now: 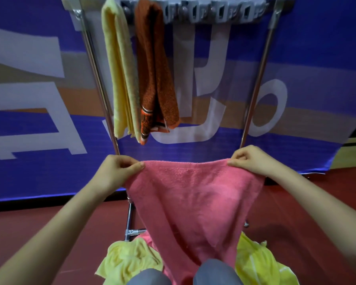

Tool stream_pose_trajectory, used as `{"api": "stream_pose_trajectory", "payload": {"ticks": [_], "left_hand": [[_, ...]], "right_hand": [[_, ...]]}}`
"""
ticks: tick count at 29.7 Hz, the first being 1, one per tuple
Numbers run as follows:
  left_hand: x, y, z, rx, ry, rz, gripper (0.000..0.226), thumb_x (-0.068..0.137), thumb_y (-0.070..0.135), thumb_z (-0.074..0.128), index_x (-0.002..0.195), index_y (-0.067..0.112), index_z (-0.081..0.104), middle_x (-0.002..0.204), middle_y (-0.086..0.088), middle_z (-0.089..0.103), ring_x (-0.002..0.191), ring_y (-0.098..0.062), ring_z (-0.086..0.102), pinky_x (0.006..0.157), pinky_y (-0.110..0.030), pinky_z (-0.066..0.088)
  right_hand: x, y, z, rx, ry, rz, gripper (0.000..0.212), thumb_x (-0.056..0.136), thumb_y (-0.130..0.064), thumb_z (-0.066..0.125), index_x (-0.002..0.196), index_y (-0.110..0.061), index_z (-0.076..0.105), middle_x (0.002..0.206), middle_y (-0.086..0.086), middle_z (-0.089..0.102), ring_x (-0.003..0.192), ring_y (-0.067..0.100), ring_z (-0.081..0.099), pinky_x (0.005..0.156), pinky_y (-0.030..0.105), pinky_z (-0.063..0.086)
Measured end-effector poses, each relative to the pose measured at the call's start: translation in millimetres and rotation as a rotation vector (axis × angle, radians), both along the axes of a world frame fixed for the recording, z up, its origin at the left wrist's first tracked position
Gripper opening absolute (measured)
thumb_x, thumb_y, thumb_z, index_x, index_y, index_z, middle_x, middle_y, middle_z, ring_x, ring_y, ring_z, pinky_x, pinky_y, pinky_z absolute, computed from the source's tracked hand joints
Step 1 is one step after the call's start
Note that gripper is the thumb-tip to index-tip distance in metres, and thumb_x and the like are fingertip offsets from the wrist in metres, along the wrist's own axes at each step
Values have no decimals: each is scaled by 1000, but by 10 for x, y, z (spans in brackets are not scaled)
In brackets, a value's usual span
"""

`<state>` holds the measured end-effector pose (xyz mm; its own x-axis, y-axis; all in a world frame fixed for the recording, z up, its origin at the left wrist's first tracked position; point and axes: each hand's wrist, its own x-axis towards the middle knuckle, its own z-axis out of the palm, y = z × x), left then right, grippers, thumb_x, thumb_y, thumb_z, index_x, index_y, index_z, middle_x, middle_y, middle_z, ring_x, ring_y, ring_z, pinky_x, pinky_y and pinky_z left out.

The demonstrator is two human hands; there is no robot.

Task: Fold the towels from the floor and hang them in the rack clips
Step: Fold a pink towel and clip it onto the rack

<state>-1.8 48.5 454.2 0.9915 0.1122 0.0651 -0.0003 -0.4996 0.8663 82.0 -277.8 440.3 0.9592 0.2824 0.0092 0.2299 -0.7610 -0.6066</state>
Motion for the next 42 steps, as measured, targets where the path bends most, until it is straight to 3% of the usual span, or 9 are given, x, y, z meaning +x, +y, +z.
{"api": "stream_pose_trajectory", "payload": {"ticks": [3,6,11,16,20,24,29,36,42], "left_hand": [[-40,-129,-55,-45,-4,23,16,82,18,64,67,13,69,46,12,63,56,-9,57,64,-33,52],[-91,-411,-101,-85,-22,-20,21,82,16,64,61,19,67,45,16,62,52,1,53,60,-25,48],[-107,-893,-178,-195,-72,-6,14,81,13,64,70,7,70,39,18,56,42,9,45,60,-27,46],[-124,-1012,-236,-142,-120,-6,18,83,14,62,76,2,72,53,12,59,44,8,48,56,-16,41],[-213,-918,-300,-56,-106,33,20,83,23,62,77,8,73,56,10,62,47,5,50,59,-21,42],[-339,-885,-342,50,-65,47,25,77,32,68,90,11,72,77,-2,70,63,-6,56,64,-21,42],[-441,-891,-374,113,-39,65,34,69,31,75,99,15,67,85,2,65,73,-14,57,66,-22,40],[-450,-853,-389,259,-172,-12,24,86,19,56,105,9,67,99,-10,70,88,-24,64,72,-25,42],[-370,-651,-384,-38,0,-209,19,86,3,55,99,7,67,79,3,67,64,6,58,64,-17,45]], "right_hand": [[-35,126,129,90,5,-31,10,78,-21,68,71,-15,70,66,-5,64,62,3,58,64,20,45],[-144,339,195,196,-20,-43,11,77,-14,68,68,-19,64,58,-13,60,46,-9,53,51,4,39],[-373,711,227,405,137,-48,6,81,-11,63,80,-16,59,46,-2,48,29,0,41,34,12,37],[-557,1002,163,503,287,-56,13,85,-7,54,73,-11,59,53,5,50,32,2,46,36,16,43],[-648,1140,51,603,393,-118,19,85,-5,52,68,-10,55,57,8,51,36,4,52,41,18,51],[-704,1240,-51,613,412,-142,26,84,-1,49,61,-11,51,53,9,45,26,2,42,31,13,38],[-727,1293,-110,602,416,-164,24,86,-4,50,64,-12,53,62,8,53,48,13,55,41,20,50],[-786,1278,-144,784,475,-165,19,89,-4,49,70,-8,49,64,14,55,33,8,57,41,19,52],[-844,1125,-193,786,439,-10,19,90,-12,51,71,-9,50,66,14,58,42,7,62,49,18,55]]}}
